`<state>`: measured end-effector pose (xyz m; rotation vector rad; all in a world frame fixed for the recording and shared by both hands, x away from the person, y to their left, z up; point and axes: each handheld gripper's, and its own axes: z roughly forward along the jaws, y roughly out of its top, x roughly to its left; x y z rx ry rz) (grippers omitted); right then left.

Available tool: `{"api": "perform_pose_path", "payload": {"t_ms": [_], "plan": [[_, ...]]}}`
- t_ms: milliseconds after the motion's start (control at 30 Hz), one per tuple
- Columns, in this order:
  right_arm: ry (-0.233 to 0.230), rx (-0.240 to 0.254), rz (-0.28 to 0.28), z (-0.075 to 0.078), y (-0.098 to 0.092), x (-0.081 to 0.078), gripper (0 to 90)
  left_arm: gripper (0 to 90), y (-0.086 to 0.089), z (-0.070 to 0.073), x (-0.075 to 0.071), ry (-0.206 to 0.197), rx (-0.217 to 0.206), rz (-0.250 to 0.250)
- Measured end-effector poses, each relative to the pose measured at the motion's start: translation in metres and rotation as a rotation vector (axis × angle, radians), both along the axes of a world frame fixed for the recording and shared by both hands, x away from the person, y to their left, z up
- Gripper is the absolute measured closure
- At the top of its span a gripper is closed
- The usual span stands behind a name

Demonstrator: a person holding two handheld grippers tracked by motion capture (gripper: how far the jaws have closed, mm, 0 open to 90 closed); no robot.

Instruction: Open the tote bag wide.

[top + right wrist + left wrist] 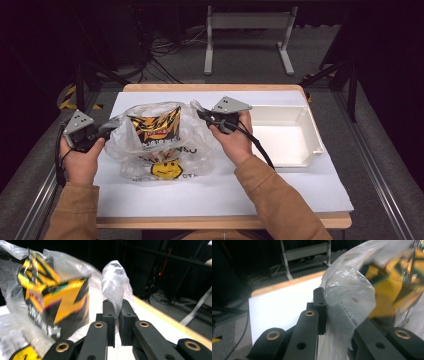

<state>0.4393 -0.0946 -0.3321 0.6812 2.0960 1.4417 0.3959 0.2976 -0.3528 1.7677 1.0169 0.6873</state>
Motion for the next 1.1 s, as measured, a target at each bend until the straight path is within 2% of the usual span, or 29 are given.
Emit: {"api": "perform_pose_path", "payload": {"t_ms": [233,300,467,633,900,1000,1100], "plan": [[0.086,-0.053,-0.021,-0.019,-0.007,0.001,86.0,85.7,0.000,-0.027,0.006,0.083,0.048,0.008],[0.123,-0.074,-0.035,-0.025,-0.010,0.002,86.6,85.8,-0.001,-0.035,0.008,0.106,0.064,0.007],[0.207,-0.065,-0.052,-0.035,-0.017,0.000,87.3,85.7,-0.001,-0.049,0.011,0.150,0.093,0.006],[0.235,-0.075,-0.062,-0.042,-0.020,-0.005,87.8,85.8,0.001,-0.061,0.012,0.178,0.116,0.017],[0.267,-0.068,-0.109,-0.045,-0.038,-0.003,88.9,86.2,0.017,-0.079,0.019,0.246,0.118,0.070],[0.274,-0.070,-0.137,-0.045,-0.045,-0.001,89.2,86.5,0.021,-0.082,0.020,0.260,0.119,0.086],[0.282,-0.076,-0.164,-0.047,-0.052,0.001,89.4,86.8,0.026,-0.087,0.022,0.282,0.105,0.100]]}}
